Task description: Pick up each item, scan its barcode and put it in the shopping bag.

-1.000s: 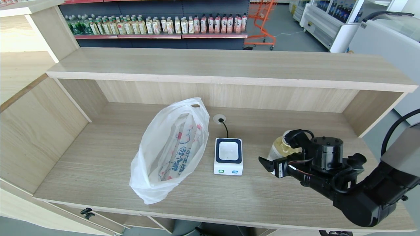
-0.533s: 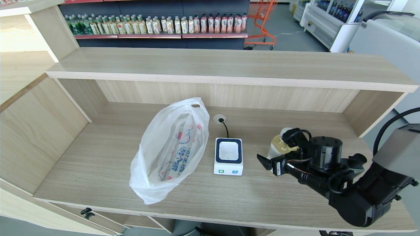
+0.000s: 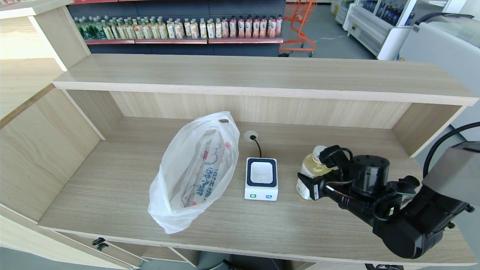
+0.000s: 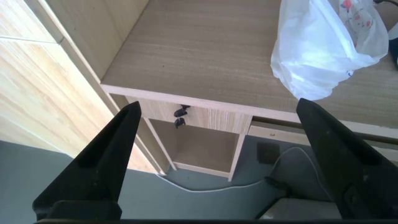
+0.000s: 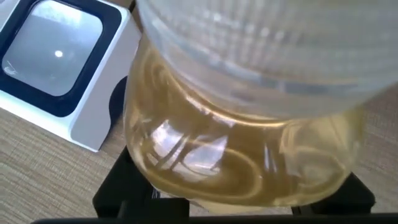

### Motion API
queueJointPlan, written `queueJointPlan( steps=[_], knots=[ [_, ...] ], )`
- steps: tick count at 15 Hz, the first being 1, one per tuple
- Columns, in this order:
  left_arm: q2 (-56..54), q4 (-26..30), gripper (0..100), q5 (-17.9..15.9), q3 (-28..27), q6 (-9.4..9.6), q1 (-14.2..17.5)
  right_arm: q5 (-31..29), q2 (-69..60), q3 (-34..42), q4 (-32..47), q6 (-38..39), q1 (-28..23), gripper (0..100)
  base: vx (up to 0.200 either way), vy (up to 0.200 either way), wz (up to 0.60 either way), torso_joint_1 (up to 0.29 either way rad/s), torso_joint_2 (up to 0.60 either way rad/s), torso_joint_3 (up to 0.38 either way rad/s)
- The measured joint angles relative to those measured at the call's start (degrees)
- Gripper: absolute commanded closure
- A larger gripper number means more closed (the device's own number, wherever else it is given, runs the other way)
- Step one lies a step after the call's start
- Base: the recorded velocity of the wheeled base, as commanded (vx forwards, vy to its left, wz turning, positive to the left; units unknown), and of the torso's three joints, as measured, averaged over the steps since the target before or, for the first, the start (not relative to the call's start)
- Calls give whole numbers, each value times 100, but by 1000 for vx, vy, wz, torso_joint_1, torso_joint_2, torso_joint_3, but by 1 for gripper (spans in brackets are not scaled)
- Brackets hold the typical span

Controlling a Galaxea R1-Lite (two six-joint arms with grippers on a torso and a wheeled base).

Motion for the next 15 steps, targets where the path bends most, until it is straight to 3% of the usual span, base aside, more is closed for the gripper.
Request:
queueJointPlan(
  steps=[3, 6, 8, 10, 11, 15],
  knots=[
    [0, -1, 0, 2, 0, 0, 0, 20, -190, -117, 208, 208, -102, 100, 0, 0, 0, 0, 0, 0],
    [0, -1, 0, 0, 0, 0, 2, 528, -1081, -395, 2114, 955, -286, 100, 0, 0, 0, 0, 0, 0],
    [0, -1, 0, 0, 0, 2, 0, 1838, -1999, -577, 3272, 1339, -449, 100, 0, 0, 0, 0, 0, 0],
    [0, -1, 0, 0, 0, 2, 0, 3735, -2798, -684, 3906, 1510, -667, 100, 0, 0, 0, 0, 0, 0],
    [0, -1, 0, 0, 0, 2, -1, 4376, -3104, -717, 4090, 1565, -761, 100, 0, 0, 0, 0, 0, 0],
    [0, -1, 0, 2, 0, 0, 0, 5789, -3708, -699, 4213, 1607, -791, 100, 0, 0, 0, 0, 0, 0]
  ],
)
